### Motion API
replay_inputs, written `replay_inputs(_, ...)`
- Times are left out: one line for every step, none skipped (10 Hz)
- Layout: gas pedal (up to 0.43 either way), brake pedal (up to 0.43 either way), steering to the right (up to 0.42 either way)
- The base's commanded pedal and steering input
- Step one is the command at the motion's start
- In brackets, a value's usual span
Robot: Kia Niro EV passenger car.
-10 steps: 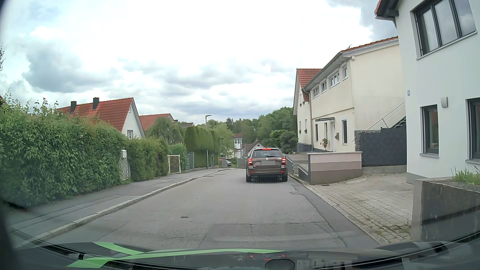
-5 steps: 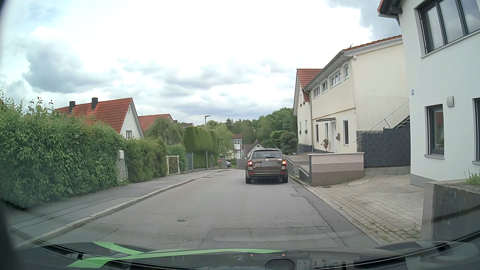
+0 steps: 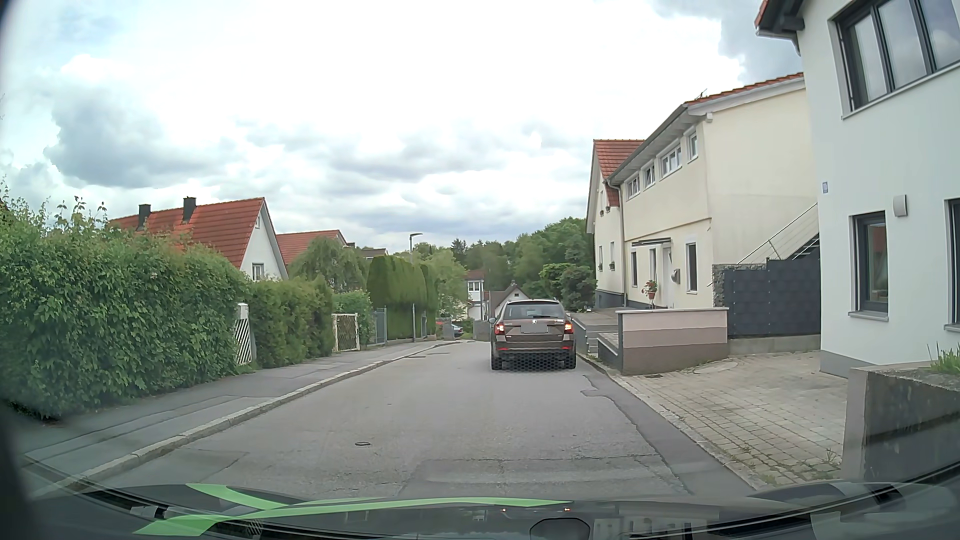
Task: Follow the waypoints while adhering to traffic rules and regulations
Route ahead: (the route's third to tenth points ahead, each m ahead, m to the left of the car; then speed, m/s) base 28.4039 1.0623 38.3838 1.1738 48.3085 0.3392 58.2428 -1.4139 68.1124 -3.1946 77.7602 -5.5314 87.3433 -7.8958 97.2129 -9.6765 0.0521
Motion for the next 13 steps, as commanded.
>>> replay_inputs(0.0, 0.244, 0.004)
replay_inputs(0.0, 0.25, 0.004)
replay_inputs(0.0, 0.244, 0.004)
replay_inputs(0.0, 0.244, 0.004)
replay_inputs(0.0, 0.244, 0.004)
replay_inputs(0.0, 0.232, 0.004)
replay_inputs(0.0, 0.22, 0.004)
replay_inputs(0.0, 0.213, 0.004)
replay_inputs(0.0, 0.213, 0.004)
replay_inputs(0.0, 0.213, 0.004)
replay_inputs(0.0, 0.213, 0.004)
replay_inputs(0.0, 0.213, 0.004)
replay_inputs(0.0, 0.207, 0.004)
